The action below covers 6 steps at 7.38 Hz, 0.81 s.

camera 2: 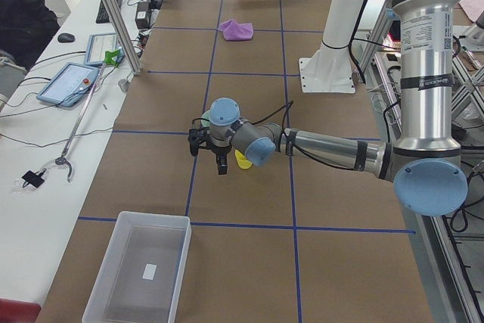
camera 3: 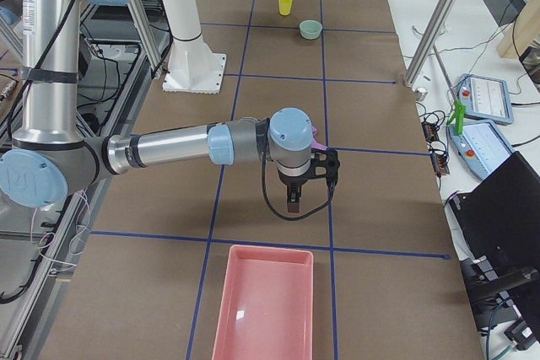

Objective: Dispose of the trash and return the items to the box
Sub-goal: 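Reach the left gripper to the yellow cup and grasp it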

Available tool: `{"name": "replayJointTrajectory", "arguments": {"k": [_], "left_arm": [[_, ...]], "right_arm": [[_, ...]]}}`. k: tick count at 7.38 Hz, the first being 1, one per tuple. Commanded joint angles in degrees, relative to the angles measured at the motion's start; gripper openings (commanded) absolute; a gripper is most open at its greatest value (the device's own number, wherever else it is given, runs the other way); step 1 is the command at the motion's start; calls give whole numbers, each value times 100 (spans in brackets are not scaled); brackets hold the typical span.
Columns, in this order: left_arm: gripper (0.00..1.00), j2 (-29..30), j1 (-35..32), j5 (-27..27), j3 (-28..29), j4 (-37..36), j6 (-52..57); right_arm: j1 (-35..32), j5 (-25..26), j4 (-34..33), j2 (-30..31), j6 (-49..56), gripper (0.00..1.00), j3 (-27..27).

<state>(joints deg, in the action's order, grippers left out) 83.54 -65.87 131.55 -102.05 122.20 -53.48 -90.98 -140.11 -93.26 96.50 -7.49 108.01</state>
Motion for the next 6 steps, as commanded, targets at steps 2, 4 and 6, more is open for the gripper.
{"name": "replayJointTrajectory", "arguments": {"k": [2, 4, 6], "left_arm": [[98, -136, 857, -385, 1, 568, -813], [98, -285, 1024, -394, 1, 568, -787], [98, -408, 1129, -385, -25, 586, -760]], "right_arm": [[-7, 10, -8, 1, -15, 100, 1], [2, 10, -17, -34, -50, 100, 1], [2, 10, -35, -43, -103, 100, 1]]}}
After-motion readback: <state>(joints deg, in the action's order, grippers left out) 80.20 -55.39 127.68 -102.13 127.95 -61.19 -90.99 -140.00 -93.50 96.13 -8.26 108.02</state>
